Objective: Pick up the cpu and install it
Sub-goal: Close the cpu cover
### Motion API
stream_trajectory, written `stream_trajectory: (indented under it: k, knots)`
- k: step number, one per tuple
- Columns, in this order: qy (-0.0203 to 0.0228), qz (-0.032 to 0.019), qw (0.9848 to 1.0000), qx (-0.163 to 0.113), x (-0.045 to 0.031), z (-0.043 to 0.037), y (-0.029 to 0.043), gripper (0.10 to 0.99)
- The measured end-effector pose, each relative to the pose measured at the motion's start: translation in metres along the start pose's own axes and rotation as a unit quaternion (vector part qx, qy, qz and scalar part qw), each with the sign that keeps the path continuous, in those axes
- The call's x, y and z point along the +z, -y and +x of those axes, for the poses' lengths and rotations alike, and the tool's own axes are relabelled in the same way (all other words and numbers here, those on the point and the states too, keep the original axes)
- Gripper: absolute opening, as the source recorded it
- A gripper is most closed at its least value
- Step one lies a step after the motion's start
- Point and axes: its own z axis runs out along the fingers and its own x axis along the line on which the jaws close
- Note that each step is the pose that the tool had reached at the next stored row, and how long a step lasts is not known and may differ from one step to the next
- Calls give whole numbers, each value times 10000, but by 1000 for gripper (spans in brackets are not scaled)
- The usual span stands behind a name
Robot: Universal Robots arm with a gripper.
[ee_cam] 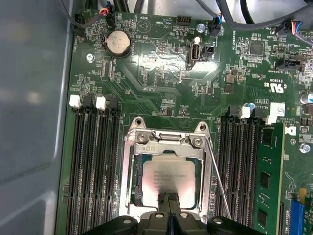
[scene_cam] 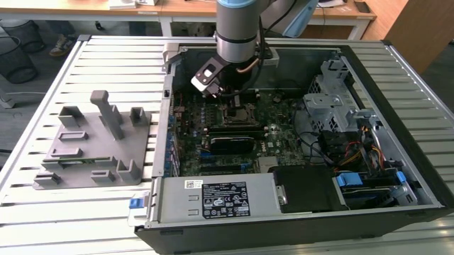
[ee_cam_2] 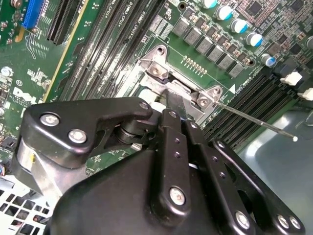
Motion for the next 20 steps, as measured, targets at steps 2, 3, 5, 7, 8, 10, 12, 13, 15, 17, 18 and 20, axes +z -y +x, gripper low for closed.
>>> stream_trajectory:
  k: [2, 3, 5, 7, 8, 10, 12, 13, 15, 17, 18, 20]
  knots:
    - [-15, -1, 10000, 0, 0, 0, -11, 106]
    - [-23, -2, 10000, 0, 1, -1, -16, 106]
    - [-42, -4, 10000, 1, 1, -1, -27, 106]
    - [-65, -7, 10000, 1, 4, -1, -40, 106]
    - [-77, -6, 10000, 2, 3, -2, -46, 106]
    - [-99, -7, 10000, 3, 2, -3, -54, 106]
    - [-117, -8, 9999, 3, 2, -3, -58, 106]
    - [-125, -9, 9999, 3, 2, -3, -60, 106]
    - [-129, -8, 9999, 3, 2, -4, -67, 106]
    - [-133, -9, 9999, 4, 2, -5, -87, 106]
    - [-139, -9, 9999, 4, 2, -6, -90, 106]
    - [-152, -13, 9999, 5, -4, -4, -91, 106]
